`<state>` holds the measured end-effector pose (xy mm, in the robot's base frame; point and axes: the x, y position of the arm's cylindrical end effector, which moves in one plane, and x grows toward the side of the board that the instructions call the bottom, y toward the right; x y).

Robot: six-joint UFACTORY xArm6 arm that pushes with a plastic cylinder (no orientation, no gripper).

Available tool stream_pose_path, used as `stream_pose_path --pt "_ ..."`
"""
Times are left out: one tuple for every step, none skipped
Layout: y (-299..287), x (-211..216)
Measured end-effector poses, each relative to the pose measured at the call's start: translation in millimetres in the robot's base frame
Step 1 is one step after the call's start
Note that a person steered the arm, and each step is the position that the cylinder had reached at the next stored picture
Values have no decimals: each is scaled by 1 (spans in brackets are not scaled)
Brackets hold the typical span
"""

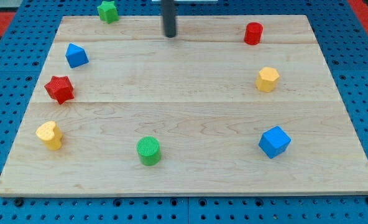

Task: Place the red circle in between the blue triangle and the green star

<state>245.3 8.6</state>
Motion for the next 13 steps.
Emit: stream_pose_path --pt "74 -51" --pt "89 -51" --pt "158 -51" --pt "231 -38" --pt "196 7" --pt "120 3" --pt "80 7" --pt "100 33" --pt "52 5" --pt "-14 -19" --pt "-18 -19" --pt "-82 -26" --pt "-115 -26"
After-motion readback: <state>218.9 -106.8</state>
